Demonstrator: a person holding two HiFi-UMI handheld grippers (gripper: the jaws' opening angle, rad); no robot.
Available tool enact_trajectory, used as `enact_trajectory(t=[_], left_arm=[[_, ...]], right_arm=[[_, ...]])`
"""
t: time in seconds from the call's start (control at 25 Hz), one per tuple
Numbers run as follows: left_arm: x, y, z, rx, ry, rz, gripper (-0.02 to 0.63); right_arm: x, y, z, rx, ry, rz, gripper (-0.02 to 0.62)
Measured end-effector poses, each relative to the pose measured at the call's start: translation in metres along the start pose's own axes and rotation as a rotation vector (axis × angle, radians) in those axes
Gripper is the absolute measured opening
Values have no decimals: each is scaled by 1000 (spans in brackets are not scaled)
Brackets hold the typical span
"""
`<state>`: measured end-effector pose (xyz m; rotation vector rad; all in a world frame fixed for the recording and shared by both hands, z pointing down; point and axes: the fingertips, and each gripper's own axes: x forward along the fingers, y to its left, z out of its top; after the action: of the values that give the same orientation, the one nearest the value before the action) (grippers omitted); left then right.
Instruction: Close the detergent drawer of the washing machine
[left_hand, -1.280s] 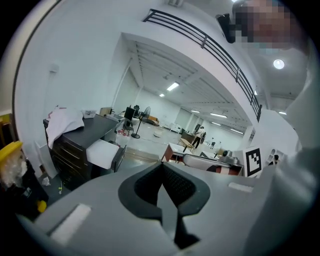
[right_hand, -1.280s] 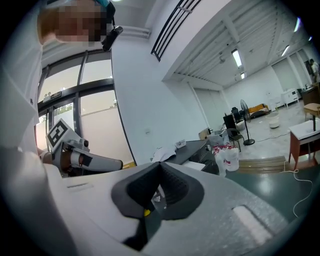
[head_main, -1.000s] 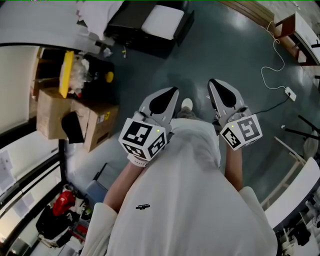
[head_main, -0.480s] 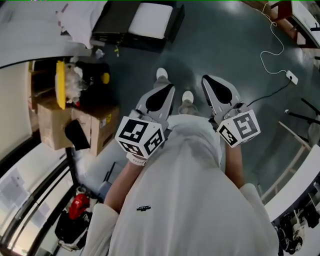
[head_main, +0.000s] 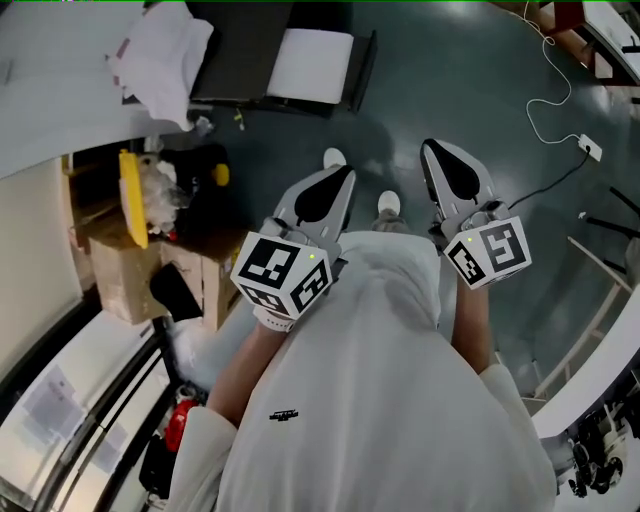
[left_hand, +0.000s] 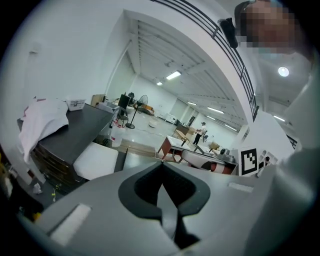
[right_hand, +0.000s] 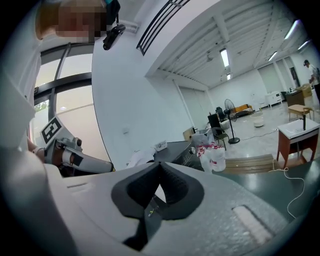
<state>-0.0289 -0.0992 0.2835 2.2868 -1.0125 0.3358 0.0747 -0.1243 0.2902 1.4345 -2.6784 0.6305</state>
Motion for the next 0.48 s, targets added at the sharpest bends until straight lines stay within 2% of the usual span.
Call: enact_trajectory(t=[0.48], left_arm=[[13, 69, 65, 45, -34, -66, 17]], right_arm=[[72, 4, 41, -19, -58, -78, 2]])
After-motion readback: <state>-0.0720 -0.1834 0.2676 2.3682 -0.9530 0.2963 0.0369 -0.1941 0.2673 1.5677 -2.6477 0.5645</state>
